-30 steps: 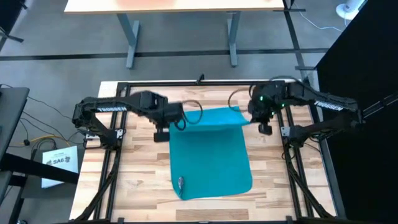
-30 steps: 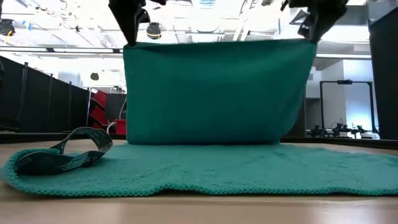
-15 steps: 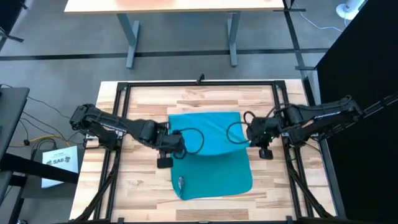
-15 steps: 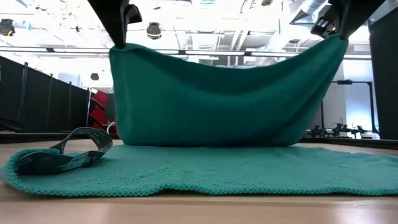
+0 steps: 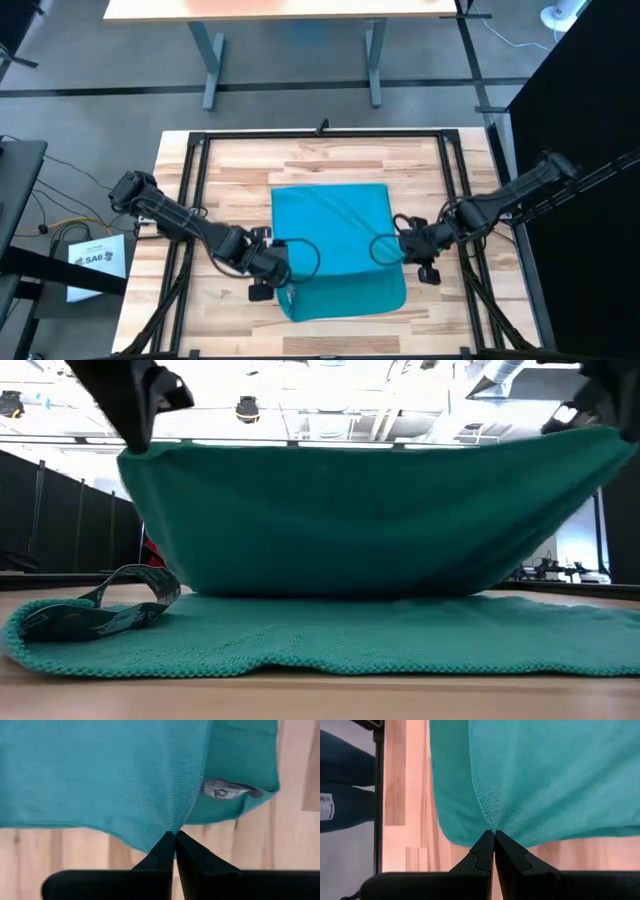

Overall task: Roll towel
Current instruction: Roll the blue towel

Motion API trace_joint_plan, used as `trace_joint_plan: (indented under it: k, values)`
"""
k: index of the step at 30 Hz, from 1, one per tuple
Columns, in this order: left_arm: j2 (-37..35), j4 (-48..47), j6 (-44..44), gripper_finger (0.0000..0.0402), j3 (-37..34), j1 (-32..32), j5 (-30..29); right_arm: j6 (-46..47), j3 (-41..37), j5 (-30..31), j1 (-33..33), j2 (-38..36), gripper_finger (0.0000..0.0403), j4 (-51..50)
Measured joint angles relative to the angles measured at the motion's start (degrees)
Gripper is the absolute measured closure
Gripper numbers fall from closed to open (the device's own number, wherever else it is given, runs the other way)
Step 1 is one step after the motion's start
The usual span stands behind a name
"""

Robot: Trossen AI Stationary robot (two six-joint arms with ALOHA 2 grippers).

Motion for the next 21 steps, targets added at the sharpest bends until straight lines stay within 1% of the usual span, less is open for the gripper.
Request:
trace_joint_plan:
  k: [3,6,9,15,21]
  values:
    - [0.1,5.5,-0.6,0.0402,-3.3,-1.2,0.3,2.1,-3.0,1.6,2.3,0.0,0.0403,1.6]
    - [0.0,10.4,-0.9,0.0401,-6.2,-2.2,0.3,5.0,-6.0,1.7,4.4,0.0,0.0403,6.5]
    - [0.1,12.8,-1.6,0.0402,-8.5,-3.1,0.7,7.4,-7.9,1.7,6.5,0.0,0.0403,9.8]
    - [0.3,17.1,-1.9,0.0402,-9.9,-4.2,0.9,11.3,-11.2,1.8,10.6,0.0,0.0403,13.4]
    - [0.3,19.4,-1.5,0.0402,-9.9,-4.2,0.9,14.0,-14.4,1.8,12.7,0.0,0.0403,18.5]
